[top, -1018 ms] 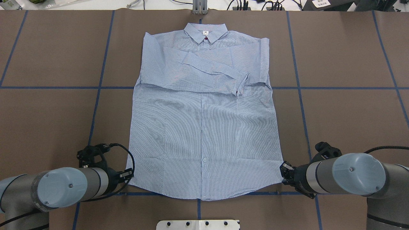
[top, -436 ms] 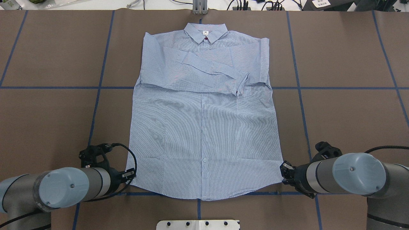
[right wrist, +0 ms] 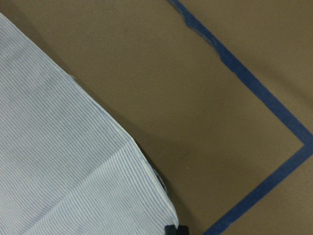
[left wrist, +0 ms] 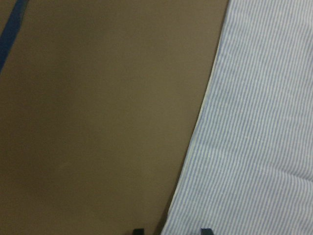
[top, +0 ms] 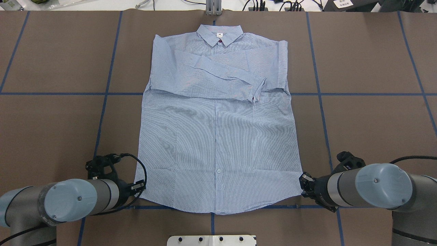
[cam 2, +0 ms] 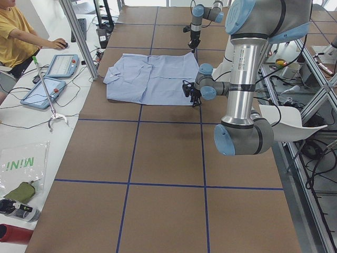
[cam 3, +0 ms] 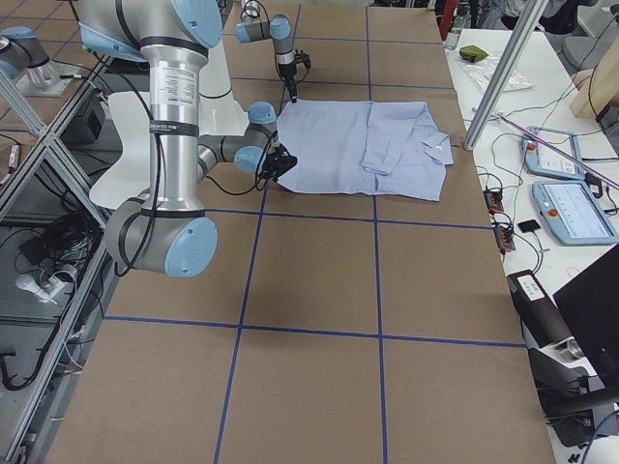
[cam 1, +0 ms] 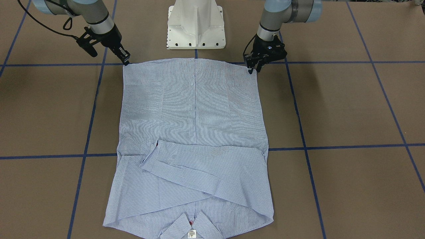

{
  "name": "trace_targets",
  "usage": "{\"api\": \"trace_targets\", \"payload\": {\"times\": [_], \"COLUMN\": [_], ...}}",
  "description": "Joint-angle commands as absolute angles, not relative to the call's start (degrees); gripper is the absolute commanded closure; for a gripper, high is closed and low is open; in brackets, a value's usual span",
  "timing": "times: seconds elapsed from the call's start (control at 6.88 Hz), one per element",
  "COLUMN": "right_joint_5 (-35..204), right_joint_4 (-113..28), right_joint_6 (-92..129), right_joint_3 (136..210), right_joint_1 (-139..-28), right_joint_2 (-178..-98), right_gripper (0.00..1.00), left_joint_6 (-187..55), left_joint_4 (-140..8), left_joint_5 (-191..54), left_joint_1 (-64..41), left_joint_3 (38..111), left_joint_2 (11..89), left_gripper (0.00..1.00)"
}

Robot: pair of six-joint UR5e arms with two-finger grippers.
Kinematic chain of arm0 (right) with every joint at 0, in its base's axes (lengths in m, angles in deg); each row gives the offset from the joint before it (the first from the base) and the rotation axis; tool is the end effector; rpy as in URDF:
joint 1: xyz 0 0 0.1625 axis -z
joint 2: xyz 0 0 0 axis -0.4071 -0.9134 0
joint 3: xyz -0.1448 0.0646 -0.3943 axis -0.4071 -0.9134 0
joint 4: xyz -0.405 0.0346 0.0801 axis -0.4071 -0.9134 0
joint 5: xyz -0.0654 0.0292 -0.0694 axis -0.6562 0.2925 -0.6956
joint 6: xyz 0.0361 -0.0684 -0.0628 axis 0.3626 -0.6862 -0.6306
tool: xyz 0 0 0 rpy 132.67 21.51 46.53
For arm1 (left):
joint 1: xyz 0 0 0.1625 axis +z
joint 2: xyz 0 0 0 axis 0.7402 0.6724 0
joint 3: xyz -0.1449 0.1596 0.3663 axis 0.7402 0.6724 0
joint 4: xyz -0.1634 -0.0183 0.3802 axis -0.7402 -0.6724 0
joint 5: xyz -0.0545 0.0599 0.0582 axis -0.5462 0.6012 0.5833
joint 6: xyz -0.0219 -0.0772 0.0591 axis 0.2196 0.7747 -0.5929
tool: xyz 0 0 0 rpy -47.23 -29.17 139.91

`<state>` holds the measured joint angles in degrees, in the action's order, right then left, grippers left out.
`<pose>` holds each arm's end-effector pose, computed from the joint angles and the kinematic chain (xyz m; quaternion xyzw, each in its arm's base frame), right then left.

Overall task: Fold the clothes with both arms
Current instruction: 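Lower both grippers and pinch the hem corners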

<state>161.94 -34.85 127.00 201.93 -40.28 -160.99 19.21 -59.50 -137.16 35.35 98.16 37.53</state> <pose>-0.4096 -0.2391 0.3820 -0.1515 -0.4027 0.3558 0.8296 0.4861 -0.2428 0.3650 0.0067 0.4295 -0.1747 0.8860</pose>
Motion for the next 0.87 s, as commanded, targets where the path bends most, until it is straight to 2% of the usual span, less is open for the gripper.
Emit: {"api": "trace_targets", "payload": {"times": [0.0, 0.73], "right_joint_5": [161.9, 162.0], "right_joint_4": [-34.8, -34.8], "right_joint_6": [127.0, 127.0], "right_joint_3": [202.0, 202.7], "right_joint_1": [-40.3, -40.4], "right_joint_2": [-161.0, -161.3], "right_gripper": [1.00, 1.00], "left_joint_6": [19.2, 22.6], "left_joint_4": [-59.4, -58.1], "left_joint_5": [-137.4, -137.6], "left_joint_1": [35.3, 34.4], "left_joint_3": [98.3, 107.2], "left_joint_2": [37.8, 36.1], "left_gripper": [1.00, 1.00]}}
